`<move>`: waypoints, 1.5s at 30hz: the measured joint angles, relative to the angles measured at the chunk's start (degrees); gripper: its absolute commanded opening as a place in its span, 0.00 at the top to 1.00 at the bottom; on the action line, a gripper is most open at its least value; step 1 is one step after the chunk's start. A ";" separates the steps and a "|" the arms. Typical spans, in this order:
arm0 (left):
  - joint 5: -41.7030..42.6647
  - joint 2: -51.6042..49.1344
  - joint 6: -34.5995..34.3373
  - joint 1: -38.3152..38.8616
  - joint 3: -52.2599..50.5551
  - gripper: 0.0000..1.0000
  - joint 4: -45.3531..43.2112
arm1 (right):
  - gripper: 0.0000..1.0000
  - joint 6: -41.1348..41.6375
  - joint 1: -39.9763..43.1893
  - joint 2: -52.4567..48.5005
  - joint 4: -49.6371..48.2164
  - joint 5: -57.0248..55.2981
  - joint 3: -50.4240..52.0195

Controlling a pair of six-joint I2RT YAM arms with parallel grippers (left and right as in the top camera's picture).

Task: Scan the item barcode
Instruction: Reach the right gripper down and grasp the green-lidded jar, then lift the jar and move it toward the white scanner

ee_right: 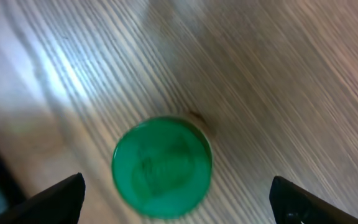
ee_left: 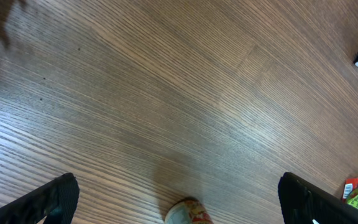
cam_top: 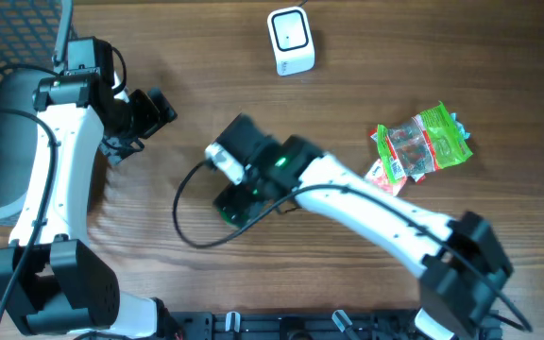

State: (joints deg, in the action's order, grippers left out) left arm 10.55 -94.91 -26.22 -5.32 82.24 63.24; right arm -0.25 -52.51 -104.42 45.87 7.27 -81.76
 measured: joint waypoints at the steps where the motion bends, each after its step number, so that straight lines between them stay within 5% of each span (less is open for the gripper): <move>1: -0.02 0.00 0.00 0.00 0.00 0.00 0.00 | 0.04 0.00 -0.68 -0.76 -0.66 -1.05 0.17; 5: -0.02 0.00 0.00 0.00 0.00 0.00 0.00 | 0.06 -0.02 -2.49 -4.92 -4.24 -4.13 0.42; 12: -0.02 0.00 0.00 0.00 0.00 0.00 0.00 | 0.37 0.20 -2.58 -9.49 -5.22 -4.98 0.72; 17: 0.00 0.00 0.00 0.00 0.00 0.00 0.00 | 0.46 2.05 -2.56 -9.49 -4.68 -6.08 0.72; 25: -0.02 0.00 0.00 0.00 0.00 0.00 0.00 | 0.45 14.95 4.85 -9.14 -1.33 -10.43 0.61; 29: 0.00 0.00 0.00 0.00 0.00 0.00 0.00 | 0.21 21.27 11.78 -8.92 0.33 -11.74 0.61; 33: 0.00 0.00 0.00 0.00 0.00 0.00 0.00 | 0.12 22.05 14.99 -8.94 2.25 -11.65 0.48; 35: 0.00 0.00 0.00 0.00 0.00 0.00 0.00 | 0.00 22.08 15.45 -8.92 5.16 -11.58 -1.03; 45: -0.02 0.00 0.00 0.00 0.00 0.00 0.00 | 0.05 22.99 16.50 -3.72 10.08 -8.37 -4.61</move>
State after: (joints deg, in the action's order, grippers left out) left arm 10.52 -94.91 -26.22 -5.32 82.24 63.24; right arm 22.74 -36.01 -108.14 55.94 -1.10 -86.37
